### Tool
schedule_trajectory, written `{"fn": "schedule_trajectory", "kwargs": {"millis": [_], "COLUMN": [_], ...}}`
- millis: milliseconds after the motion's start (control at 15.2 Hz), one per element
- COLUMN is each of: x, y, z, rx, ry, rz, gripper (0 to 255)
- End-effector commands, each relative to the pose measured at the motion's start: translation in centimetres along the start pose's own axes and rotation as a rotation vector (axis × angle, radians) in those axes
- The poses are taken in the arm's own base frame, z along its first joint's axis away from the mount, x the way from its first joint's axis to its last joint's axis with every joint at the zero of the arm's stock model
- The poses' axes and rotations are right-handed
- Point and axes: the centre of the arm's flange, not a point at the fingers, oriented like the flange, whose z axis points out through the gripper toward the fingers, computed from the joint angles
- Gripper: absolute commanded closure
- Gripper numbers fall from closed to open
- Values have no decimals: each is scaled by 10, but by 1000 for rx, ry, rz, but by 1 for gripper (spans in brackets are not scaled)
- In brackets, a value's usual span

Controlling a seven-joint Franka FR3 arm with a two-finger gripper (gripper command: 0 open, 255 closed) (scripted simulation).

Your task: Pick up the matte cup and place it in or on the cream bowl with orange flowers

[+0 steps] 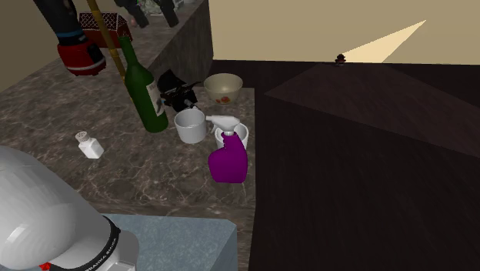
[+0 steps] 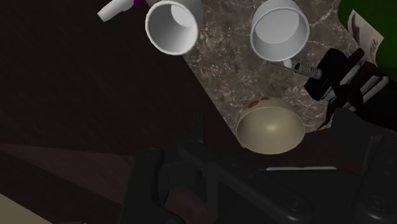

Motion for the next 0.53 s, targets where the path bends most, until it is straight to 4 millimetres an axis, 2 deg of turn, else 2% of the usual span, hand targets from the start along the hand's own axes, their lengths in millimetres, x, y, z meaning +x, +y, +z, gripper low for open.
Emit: {"fn": "schedule_trajectory", "kwargs": {"millis": [0, 462], "x": [0, -5], "y": [0, 25], "z": [0, 89], "rx": [0, 19], "ry": [0, -27], "rz": [0, -28], "gripper": [0, 0]}}
